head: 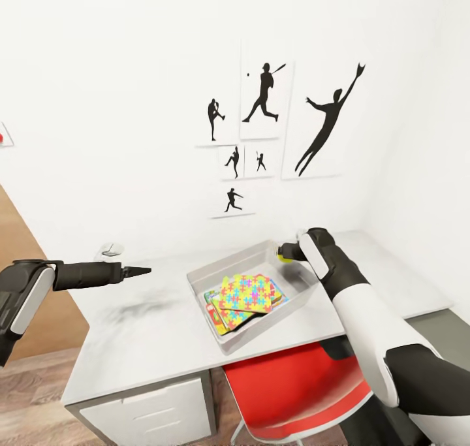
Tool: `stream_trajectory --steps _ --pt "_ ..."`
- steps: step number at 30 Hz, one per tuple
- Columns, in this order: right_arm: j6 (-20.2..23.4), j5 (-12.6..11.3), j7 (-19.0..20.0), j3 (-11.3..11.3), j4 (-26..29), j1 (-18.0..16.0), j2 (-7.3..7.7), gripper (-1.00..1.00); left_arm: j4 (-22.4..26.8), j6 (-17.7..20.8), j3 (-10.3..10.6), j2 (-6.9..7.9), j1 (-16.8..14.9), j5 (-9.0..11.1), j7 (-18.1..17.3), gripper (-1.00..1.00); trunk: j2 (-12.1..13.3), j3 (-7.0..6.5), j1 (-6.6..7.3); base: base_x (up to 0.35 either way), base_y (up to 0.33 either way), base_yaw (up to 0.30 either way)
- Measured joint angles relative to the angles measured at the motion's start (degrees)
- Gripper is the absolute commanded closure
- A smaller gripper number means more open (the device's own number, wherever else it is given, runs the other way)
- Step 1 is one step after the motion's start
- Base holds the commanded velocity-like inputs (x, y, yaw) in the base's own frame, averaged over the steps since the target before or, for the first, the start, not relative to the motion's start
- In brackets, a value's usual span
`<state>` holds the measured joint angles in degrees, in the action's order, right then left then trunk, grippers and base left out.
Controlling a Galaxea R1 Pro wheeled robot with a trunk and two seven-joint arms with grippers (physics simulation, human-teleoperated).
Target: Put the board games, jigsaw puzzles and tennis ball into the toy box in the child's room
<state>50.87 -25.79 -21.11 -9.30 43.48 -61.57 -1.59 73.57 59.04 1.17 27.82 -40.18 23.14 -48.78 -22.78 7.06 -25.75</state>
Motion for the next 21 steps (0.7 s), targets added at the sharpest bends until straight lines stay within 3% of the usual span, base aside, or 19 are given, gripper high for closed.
stream_trajectory --steps 6,21 --pt "0.0 2.7 0.1 0.3 0.0 -0.6 0.50 1.00 0.0 0.0 0.0 0.00 0.0 0.0 0.0 -1.00 0.0 0.56 0.00 0.000 0.000 0.000" --pt "0.0 3.2 0.2 0.0 0.2 -0.6 0.67 1.00 0.0 0.0 -0.1 0.00 0.0 0.0 0.0 -1.00 0.0 1.97 0.00 0.000 0.000 0.000"
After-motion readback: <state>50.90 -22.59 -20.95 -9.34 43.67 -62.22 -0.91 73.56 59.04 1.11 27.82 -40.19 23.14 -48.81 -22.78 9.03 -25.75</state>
